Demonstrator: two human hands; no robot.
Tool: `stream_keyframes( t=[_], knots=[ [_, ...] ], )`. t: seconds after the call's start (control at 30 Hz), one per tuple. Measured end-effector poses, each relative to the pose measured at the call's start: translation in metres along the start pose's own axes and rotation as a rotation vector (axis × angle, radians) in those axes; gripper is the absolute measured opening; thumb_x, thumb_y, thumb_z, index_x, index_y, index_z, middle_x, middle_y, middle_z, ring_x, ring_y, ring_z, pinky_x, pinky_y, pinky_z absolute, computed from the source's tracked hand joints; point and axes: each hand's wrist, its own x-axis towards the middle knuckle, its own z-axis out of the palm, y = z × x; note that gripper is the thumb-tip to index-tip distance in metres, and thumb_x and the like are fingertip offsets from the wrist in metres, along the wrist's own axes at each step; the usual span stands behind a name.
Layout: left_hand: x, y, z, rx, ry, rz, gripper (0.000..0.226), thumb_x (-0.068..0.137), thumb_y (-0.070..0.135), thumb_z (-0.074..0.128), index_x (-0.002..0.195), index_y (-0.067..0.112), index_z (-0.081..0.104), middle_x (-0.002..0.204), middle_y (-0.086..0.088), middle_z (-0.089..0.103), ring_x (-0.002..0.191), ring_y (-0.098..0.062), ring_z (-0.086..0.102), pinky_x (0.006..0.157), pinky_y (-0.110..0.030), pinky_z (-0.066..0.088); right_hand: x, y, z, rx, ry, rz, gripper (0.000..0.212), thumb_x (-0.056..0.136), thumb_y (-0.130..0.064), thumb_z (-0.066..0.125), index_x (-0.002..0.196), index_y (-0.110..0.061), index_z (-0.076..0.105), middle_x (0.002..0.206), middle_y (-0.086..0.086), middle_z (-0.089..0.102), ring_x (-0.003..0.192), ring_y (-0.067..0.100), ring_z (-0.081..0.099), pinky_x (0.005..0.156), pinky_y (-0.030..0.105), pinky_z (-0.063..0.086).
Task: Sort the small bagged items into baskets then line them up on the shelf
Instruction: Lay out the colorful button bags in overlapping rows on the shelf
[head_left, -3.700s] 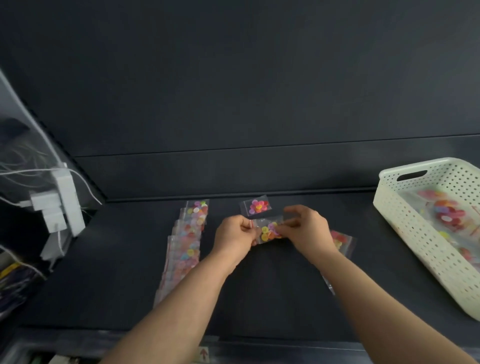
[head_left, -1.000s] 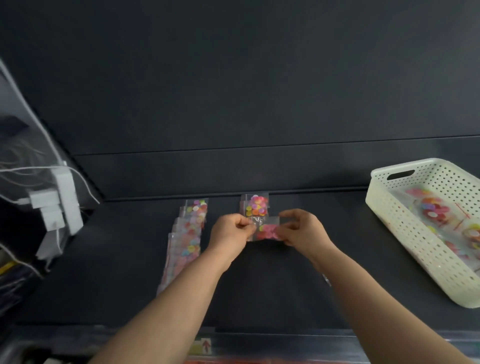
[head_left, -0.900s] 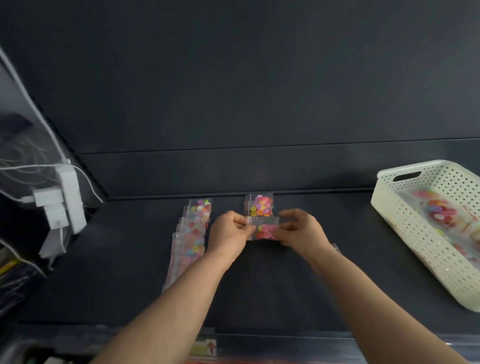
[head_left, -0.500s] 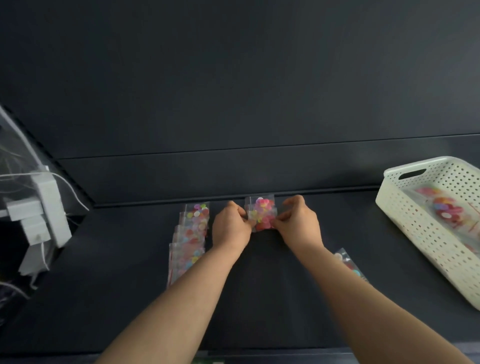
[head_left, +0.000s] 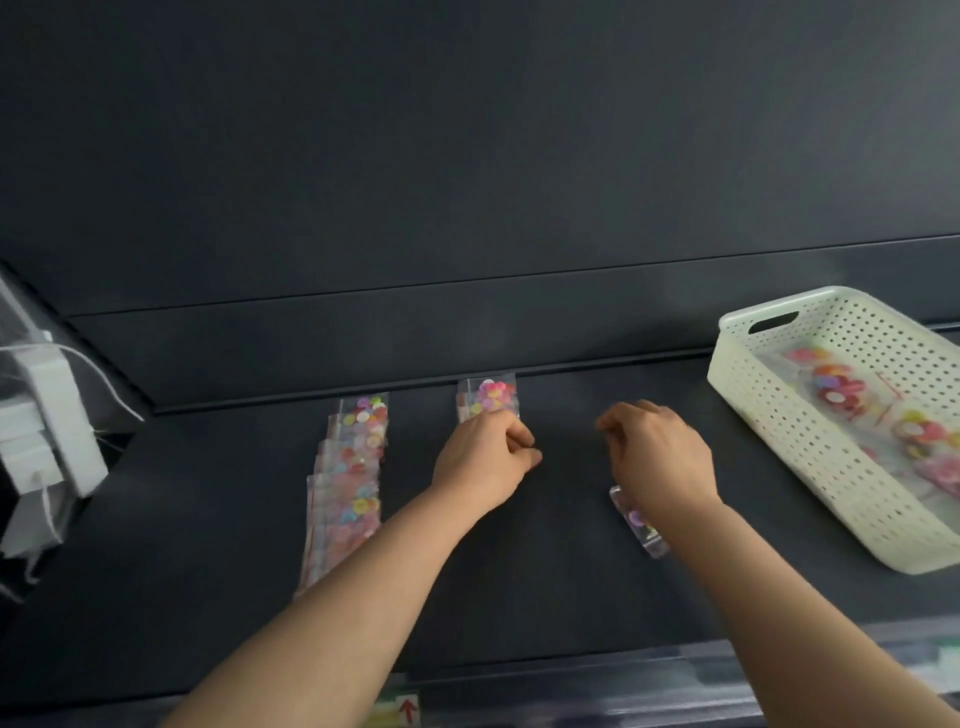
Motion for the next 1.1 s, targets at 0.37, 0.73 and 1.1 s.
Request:
stream_keyframes(
  t=[0.37, 0.73, 1.1],
  knots=[
    [-0.005, 0.074, 0.060, 0.285, -0.200, 0.208, 0.030, 0.089, 0.038, 0.067, 0.116, 0.026, 0.061, 0.121, 0.001, 0.056, 0.114, -0.019, 0.052, 0.088, -0.034, 0.046, -0.026, 0.056, -0.028, -0.123, -0.209, 0.124, 0.045, 0.088, -0.008, 0.047, 0.125, -0.032, 0.057, 0.120, -0.001, 0.052, 0.116, 0.020, 0.048, 0.088, 0.033, 0.046],
    [-0.003, 0.061, 0.038, -0.190, 0.023, 0.213, 0.021, 0.085, 0.012, 0.070, 0.101, 0.022, 0.060, 0.094, 0.007, 0.064, 0.083, -0.011, 0.064, 0.081, -0.031, 0.056, -0.013, 0.046, -0.009, 0.620, -0.315, 0.143, 0.039, 0.080, -0.024, 0.073, 0.117, -0.020, 0.061, 0.089, -0.004, 0.070, 0.085, 0.014, 0.066, 0.078, 0.035, 0.055],
    [-0.007, 0.031, 0.015, -0.258, 0.036, 0.023, 0.014, 0.091, 0.014, 0.064, 0.081, 0.024, 0.062, 0.082, 0.002, 0.067, 0.078, -0.014, 0.062, 0.073, -0.028, 0.050, 0.000, 0.013, -0.014, 0.990, -0.284, 0.219, 0.013, 0.084, -0.022, 0.072, 0.093, -0.015, 0.066, 0.086, -0.002, 0.072, 0.080, 0.013, 0.068, 0.066, 0.024, 0.049]
  ],
)
